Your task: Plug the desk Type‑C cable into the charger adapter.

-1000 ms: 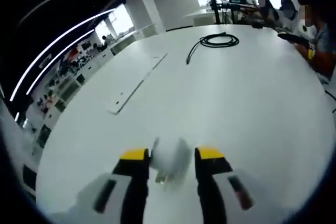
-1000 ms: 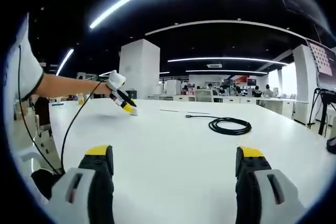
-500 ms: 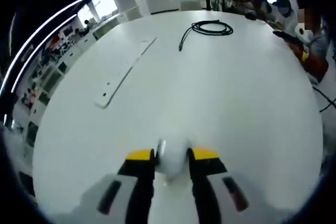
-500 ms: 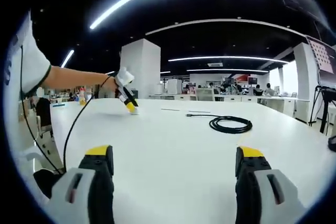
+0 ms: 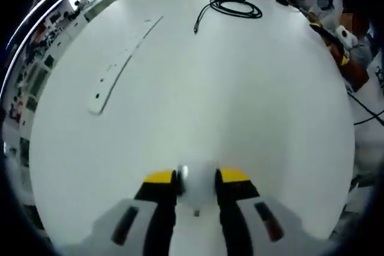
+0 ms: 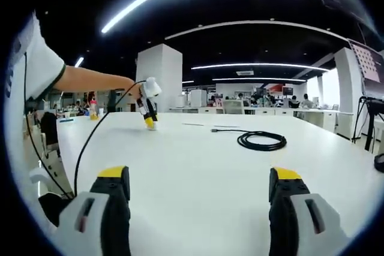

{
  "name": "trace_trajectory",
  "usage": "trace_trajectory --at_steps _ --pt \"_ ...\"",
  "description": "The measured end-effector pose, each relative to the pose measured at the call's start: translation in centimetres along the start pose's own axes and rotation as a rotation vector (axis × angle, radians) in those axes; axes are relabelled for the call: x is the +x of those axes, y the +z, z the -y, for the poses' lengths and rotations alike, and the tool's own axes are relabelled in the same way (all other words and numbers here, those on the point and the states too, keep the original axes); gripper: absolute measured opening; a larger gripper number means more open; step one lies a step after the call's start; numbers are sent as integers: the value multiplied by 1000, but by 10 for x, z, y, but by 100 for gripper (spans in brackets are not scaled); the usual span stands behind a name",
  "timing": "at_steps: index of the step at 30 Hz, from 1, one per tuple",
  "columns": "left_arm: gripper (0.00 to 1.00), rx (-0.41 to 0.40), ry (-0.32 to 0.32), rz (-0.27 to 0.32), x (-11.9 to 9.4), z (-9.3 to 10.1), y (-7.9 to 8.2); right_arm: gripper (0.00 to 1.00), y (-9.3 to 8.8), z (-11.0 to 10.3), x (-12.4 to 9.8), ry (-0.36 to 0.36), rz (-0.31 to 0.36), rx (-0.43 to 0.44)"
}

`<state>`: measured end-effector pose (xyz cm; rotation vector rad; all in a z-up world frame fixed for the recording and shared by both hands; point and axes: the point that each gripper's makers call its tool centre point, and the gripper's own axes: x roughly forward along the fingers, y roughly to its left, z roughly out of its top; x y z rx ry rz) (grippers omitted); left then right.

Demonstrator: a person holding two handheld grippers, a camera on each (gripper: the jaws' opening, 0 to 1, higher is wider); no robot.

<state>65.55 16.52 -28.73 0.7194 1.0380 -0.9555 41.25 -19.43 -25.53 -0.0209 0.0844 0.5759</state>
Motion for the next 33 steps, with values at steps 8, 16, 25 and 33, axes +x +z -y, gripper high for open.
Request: trace_trajectory --at_steps 8,16,25,33 --pt "25 1 -4 -40 0 31 -3 98 -1 -2 1 7 -4 2" --pt "25 -19 8 -28 -1 46 -4 97 -1 -4 1 13 -4 3" --pt "25 -42 26 -36 0 45 -5 97 4 -6 0 13 13 7" --pt "25 -88 58 1 0 20 -4 97 7 -8 0 14 19 7"
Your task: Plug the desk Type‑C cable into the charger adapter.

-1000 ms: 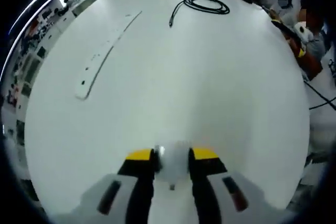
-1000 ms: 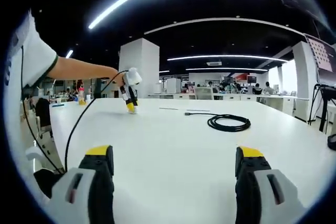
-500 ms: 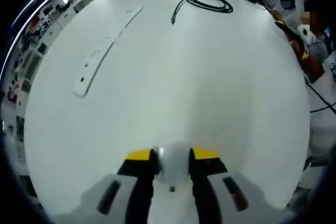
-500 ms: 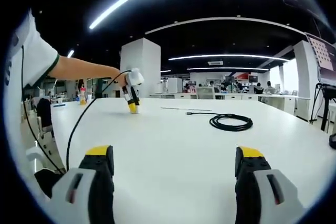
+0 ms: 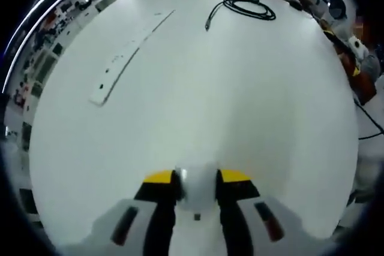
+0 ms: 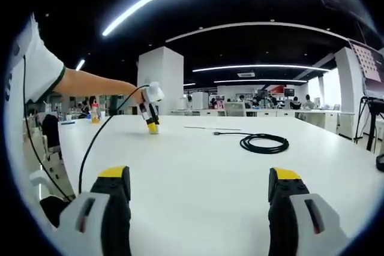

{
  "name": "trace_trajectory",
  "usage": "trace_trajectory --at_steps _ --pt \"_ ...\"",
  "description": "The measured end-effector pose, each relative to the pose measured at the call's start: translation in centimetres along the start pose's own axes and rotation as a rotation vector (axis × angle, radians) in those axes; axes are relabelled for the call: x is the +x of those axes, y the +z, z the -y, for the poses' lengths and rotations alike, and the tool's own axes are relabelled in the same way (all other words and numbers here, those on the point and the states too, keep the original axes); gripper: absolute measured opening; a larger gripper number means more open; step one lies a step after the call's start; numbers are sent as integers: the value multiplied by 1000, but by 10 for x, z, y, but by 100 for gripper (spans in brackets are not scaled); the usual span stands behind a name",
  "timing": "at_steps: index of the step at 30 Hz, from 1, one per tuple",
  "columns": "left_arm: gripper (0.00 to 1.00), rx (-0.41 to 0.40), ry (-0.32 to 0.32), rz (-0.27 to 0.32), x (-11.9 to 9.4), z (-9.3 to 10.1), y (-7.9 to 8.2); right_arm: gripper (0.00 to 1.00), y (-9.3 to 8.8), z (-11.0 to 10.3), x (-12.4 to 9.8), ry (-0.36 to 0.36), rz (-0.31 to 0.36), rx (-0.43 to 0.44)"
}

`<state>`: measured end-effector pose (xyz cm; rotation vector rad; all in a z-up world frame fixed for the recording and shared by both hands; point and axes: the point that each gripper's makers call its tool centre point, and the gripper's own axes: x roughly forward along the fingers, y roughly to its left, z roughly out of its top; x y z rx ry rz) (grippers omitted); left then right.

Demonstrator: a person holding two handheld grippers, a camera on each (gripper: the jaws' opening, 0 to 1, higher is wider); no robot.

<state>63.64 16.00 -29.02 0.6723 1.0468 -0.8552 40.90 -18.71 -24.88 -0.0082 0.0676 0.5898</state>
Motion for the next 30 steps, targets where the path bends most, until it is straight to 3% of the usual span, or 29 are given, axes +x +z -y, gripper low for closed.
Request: trace_trajectory --at_steps 4,9,25,26,27,28,29,30 --pt "25 -7 16 -8 -1 7 -2 97 1 -2 1 5 3 -1" --pt "25 -49 32 1 -1 1 -2 97 -1 -4 2 10 -1 -4" --pt "25 -29 30 9 -4 9 -4 96 1 -11 6 30 4 -5" --pt "25 -68 21 3 -5 21 -7 96 1 -12 7 32 4 -6" --pt "25 -112 5 -9 -8 52 -13 96 2 -13 7 33 4 -7" --pt "25 -118 2 -11 -9 57 -14 96 2 -13 7 36 6 -7" --pt "25 -34 24 26 -7 53 -6 96 3 -14 7 39 7 -8" --pt "25 -42 22 22 -7 56 -8 96 3 -15 8 40 7 -9"
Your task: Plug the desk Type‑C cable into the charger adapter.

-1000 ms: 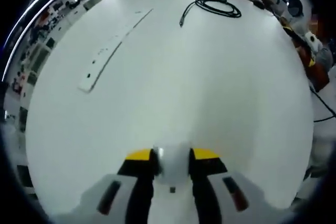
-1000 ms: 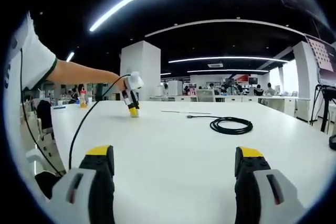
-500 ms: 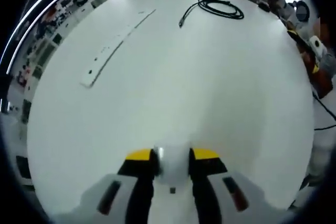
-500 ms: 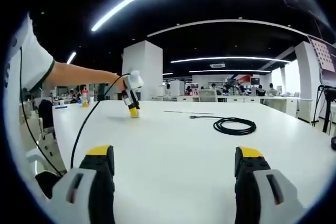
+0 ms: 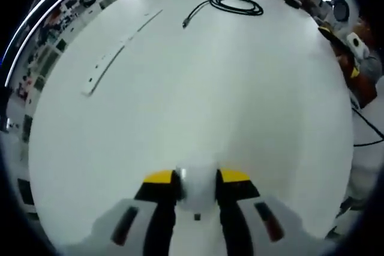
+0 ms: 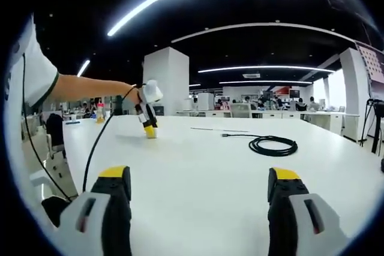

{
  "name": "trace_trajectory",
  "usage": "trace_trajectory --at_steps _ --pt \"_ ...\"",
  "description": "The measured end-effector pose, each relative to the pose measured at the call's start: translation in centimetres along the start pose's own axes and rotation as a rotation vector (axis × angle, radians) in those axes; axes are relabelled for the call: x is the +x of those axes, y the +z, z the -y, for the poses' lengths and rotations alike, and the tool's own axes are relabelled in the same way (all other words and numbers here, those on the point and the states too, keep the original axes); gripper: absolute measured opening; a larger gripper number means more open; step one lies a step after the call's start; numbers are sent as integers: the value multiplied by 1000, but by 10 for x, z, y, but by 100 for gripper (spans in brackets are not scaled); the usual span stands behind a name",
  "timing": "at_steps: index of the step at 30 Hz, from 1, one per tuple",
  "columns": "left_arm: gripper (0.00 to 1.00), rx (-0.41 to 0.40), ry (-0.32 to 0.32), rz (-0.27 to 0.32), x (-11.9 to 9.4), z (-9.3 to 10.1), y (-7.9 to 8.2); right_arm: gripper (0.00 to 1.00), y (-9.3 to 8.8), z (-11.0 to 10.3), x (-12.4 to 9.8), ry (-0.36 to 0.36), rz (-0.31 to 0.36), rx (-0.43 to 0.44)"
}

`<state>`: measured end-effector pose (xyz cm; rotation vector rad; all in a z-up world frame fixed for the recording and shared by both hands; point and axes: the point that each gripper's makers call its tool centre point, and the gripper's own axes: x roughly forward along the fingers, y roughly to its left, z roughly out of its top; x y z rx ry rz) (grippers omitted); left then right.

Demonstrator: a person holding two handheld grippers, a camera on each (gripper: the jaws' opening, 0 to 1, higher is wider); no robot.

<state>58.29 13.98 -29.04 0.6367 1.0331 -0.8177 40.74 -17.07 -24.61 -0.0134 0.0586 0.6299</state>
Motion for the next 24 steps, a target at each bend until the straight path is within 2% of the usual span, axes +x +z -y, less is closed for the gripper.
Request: trace_trajectory --at_steps 1,2,3,4,8,12,13,16,18,22,24 --pt "25 -35 0 -4 -3 1 -8 96 0 -1 0 3 2 -1" --pt "25 -35 -2 -5 -4 0 -11 96 1 -2 1 5 3 -1" --pt "25 -56 -48 -41 -4 1 -14 96 1 -2 1 6 2 -2" --pt "25 -34 -38 -38 -3 -9 -13 96 1 -3 1 8 1 -3" --pt "25 -14 -32 -45 -4 -9 -14 96 2 -4 2 13 4 -3" --pt "25 26 -5 -58 -10 10 -19 96 3 -6 2 15 7 -5" --pt "25 27 -13 -63 -11 17 -20 96 4 -6 2 15 7 -5" --pt "25 48 -30 -70 -11 20 -22 96 4 -7 2 17 9 -7" --pt "25 59 -26 -68 -14 39 -25 96 5 -7 2 21 10 -6" --pt "25 68 -36 -70 -17 56 -29 96 6 -10 3 25 14 -7" --pt "25 74 -44 -75 -17 58 -30 96 7 -11 3 27 16 -6"
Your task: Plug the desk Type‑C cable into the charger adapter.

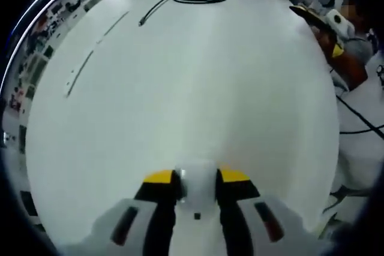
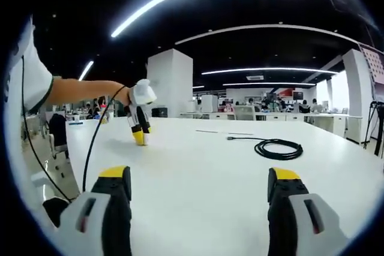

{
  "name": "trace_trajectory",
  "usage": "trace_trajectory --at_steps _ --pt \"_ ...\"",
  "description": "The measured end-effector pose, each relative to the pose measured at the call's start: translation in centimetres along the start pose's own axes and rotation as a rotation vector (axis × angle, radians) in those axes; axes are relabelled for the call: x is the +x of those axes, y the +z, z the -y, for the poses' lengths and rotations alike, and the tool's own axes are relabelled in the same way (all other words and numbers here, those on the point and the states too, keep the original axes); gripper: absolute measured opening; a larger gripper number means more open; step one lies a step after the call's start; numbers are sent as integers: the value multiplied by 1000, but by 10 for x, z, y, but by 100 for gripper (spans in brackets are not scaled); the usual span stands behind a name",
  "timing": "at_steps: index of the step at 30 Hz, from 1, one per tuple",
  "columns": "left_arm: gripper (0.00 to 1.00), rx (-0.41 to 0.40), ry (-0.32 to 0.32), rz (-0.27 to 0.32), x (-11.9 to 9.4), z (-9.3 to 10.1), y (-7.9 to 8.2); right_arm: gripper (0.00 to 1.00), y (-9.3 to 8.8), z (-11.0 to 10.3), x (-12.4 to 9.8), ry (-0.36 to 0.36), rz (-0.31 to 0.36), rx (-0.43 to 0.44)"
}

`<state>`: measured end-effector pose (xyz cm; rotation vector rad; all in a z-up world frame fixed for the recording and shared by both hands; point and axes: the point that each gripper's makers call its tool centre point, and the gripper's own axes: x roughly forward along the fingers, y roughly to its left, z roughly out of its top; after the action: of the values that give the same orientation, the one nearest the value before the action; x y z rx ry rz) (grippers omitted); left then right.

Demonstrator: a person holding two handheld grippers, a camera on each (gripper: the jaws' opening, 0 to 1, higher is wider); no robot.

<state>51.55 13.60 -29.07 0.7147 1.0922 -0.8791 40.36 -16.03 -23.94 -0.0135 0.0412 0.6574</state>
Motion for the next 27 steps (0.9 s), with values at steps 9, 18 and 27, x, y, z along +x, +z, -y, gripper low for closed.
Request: trace_trajectory --at_steps 9,18,27 --pt "25 40 -41 -13 -2 40 -1 96 1 -3 0 5 3 -2" --pt "25 88 -81 -20 -3 54 -3 96 3 -6 1 14 11 -4" --pt "25 159 -91 -44 -6 106 -8 96 5 -6 1 12 18 -5"
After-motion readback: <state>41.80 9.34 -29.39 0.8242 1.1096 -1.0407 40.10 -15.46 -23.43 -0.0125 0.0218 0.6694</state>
